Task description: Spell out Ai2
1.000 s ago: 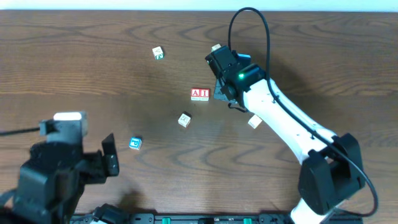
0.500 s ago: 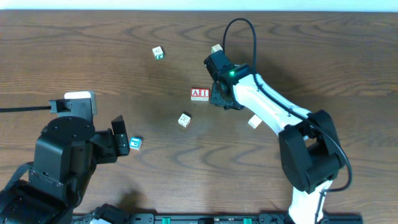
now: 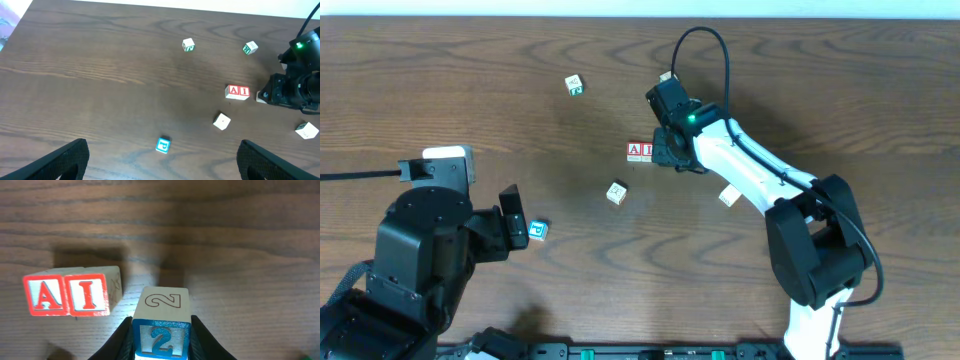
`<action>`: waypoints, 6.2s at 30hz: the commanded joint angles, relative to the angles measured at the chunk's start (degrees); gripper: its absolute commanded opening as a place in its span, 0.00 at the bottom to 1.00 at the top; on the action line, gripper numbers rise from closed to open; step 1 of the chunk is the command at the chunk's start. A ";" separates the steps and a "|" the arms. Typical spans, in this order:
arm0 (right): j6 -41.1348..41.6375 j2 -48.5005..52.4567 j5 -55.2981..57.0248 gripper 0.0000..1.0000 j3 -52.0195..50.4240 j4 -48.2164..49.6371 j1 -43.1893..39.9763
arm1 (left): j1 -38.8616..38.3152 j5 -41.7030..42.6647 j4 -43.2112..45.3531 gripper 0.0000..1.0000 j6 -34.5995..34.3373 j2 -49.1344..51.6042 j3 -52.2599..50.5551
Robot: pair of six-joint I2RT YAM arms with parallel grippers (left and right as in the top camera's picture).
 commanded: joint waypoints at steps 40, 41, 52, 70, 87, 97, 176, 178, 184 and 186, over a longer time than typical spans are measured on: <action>-4.09 2.58 1.99 0.36 0.70 4.70 -0.20 | 0.09 0.15 0.46 0.95 -0.44 -0.04 0.87; -4.07 2.58 2.21 0.36 0.70 4.72 -0.20 | 0.09 0.15 0.46 0.96 -0.44 -0.04 0.87; -4.72 2.54 4.11 0.38 1.81 4.87 -0.83 | 0.09 0.13 0.46 0.95 -0.44 -0.04 0.87; -7.23 2.56 9.70 0.29 7.54 -3.52 -2.99 | 0.09 0.13 0.44 0.95 -0.42 -0.04 0.87; -5.49 6.10 8.41 0.20 5.29 -3.72 -2.86 | 0.09 0.13 0.07 0.95 -0.44 -0.04 0.87; -4.44 6.10 5.33 0.22 4.85 -3.04 -2.82 | 0.09 0.15 0.04 0.95 -0.44 0.98 0.87; -19.87 -66.93 22.53 0.99 10.34 -28.61 5.20 | -0.63 12.59 -0.87 0.95 25.07 -10.67 23.89; -16.96 -71.01 22.49 0.99 10.34 -33.31 5.55 | -0.63 12.63 -4.22 0.96 23.23 -15.63 23.89; -10.08 -78.77 21.38 0.99 9.31 -44.22 5.55 | -0.66 12.63 -6.01 0.95 19.04 -29.64 23.54; -8.66 -80.83 19.32 0.99 7.78 -45.64 5.49 | -0.70 12.59 -6.27 0.95 18.14 -32.85 22.71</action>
